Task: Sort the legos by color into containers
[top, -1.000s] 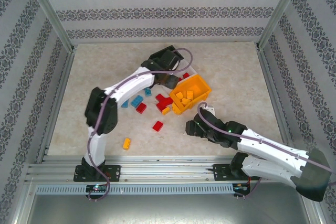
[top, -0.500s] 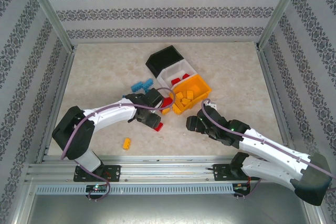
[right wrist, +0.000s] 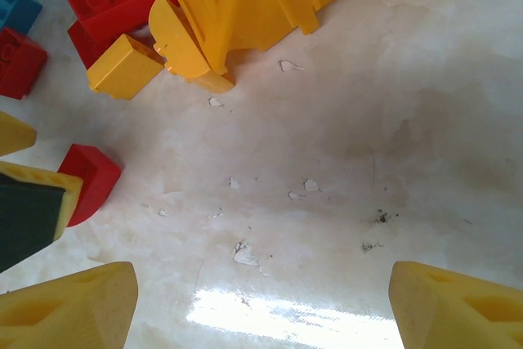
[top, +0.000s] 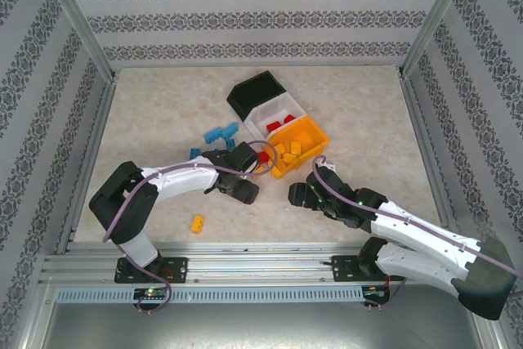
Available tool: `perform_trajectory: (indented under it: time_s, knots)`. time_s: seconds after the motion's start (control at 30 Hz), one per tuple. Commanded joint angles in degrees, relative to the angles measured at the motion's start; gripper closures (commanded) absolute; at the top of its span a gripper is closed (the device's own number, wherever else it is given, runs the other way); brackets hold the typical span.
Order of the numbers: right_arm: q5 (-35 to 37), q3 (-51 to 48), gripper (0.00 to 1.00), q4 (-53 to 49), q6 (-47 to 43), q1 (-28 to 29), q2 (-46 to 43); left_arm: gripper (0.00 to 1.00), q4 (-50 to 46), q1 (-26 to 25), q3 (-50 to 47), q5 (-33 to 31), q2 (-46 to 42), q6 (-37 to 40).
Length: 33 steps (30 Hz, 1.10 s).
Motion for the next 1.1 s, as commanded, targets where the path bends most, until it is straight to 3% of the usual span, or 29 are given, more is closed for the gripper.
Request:
perform_trajectory:
  time_s: [0.0, 0.4, 0.5, 0.67, 0.83, 1.07]
  knots:
    - [-0.51, -0.85, 0.19, 0.24, 0.78, -0.31, -0.3, 0.25, 1.48, -1.4, 0.64, 0.35, 3.05, -0.71]
    - [-0.91, -1.17, 0.19, 1.72, 0.72, -0.33, 1.62, 0.27, 2.59, -2.23, 2.97, 2.18, 7.8, -0.29]
    - [-0.86, -1.44, 0.19, 1.6, 0.73, -0.32, 1.34, 0.32, 3.25, -2.41, 2.48, 2.78, 8.67, -0.52]
    - [-0.14, -1.57, 0.19, 1.74, 0.53, -0.4, 1.15, 0.53, 3.66, -2.41, 1.66, 2.98, 8.8, -0.79]
    - [-0.32, -0.86, 0.19, 2.68, 0.05, -0.42, 2.67, 0.59, 2.99, -2.41, 2.26, 3.0, 8.84, -0.64]
    - [-0.26, -0.15, 0.18, 3.14, -0.69, -0.42, 4.42, 0.6, 1.75, -2.33, 3.74, 2.46, 7.78, -0.21]
